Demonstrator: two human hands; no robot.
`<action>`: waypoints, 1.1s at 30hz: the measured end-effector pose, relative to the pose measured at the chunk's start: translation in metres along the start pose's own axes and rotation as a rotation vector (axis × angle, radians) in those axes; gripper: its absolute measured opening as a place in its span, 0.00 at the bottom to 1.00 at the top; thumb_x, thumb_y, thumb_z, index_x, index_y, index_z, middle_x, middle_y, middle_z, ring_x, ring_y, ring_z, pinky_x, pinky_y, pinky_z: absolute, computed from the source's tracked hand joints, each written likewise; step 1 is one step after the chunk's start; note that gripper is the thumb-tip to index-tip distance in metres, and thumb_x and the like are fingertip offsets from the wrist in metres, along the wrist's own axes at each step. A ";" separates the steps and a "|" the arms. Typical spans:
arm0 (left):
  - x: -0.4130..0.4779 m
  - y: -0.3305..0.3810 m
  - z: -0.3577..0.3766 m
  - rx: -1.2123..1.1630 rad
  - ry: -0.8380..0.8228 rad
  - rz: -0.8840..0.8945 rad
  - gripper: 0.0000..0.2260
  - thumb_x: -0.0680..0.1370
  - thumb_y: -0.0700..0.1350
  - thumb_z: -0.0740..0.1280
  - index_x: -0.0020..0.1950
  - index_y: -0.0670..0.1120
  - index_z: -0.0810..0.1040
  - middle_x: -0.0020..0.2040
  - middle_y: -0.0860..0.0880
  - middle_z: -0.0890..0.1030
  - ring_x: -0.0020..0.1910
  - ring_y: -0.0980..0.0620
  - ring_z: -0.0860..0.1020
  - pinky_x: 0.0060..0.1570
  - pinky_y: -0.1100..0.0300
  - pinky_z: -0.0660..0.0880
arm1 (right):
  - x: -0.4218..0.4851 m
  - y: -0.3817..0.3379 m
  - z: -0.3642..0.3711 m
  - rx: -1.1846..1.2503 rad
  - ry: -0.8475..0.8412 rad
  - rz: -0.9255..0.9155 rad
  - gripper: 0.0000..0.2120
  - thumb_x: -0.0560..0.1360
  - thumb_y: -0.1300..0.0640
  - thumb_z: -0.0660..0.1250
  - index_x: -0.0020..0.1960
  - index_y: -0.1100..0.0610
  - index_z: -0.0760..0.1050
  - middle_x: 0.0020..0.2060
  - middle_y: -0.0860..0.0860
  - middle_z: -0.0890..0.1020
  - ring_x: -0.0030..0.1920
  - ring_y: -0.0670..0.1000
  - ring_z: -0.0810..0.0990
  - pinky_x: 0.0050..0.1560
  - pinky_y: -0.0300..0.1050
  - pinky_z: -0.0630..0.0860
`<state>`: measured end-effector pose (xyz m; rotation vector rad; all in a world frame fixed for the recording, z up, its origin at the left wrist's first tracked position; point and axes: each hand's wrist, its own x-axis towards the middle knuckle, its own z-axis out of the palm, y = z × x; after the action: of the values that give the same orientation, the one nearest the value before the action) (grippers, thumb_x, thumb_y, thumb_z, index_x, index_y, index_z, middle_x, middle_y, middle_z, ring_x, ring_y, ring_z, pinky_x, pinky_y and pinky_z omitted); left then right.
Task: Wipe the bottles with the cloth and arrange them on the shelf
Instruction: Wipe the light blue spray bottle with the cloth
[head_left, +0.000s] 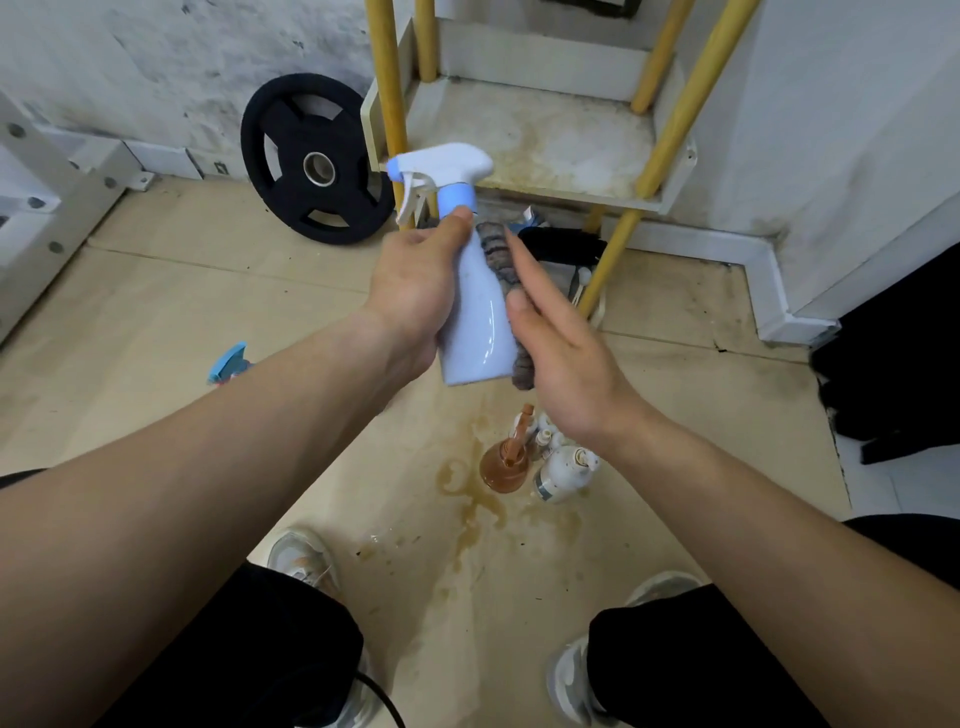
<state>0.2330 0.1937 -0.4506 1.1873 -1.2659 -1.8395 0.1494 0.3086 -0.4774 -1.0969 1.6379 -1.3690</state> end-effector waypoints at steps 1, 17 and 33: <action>0.002 0.002 -0.002 -0.012 0.031 0.003 0.13 0.83 0.48 0.66 0.43 0.41 0.78 0.38 0.44 0.82 0.37 0.47 0.81 0.46 0.52 0.81 | -0.003 0.001 0.002 -0.107 -0.010 -0.062 0.24 0.85 0.53 0.54 0.79 0.40 0.56 0.75 0.45 0.69 0.69 0.40 0.70 0.71 0.43 0.68; -0.005 0.004 -0.014 0.029 -0.192 -0.008 0.12 0.82 0.45 0.67 0.65 0.49 0.78 0.53 0.48 0.84 0.44 0.53 0.83 0.44 0.59 0.81 | 0.009 -0.001 -0.009 0.337 0.212 0.197 0.25 0.80 0.50 0.60 0.77 0.45 0.68 0.65 0.47 0.82 0.63 0.55 0.81 0.65 0.59 0.76; -0.006 -0.001 0.004 -0.035 -0.107 0.014 0.08 0.80 0.43 0.70 0.57 0.42 0.77 0.45 0.44 0.83 0.36 0.50 0.82 0.36 0.56 0.81 | 0.002 -0.003 -0.007 -0.056 0.094 -0.098 0.25 0.83 0.50 0.54 0.80 0.49 0.62 0.81 0.46 0.58 0.80 0.41 0.55 0.81 0.52 0.54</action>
<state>0.2320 0.2005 -0.4493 1.0719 -1.2912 -1.9297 0.1424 0.3089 -0.4728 -1.1749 1.7184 -1.4658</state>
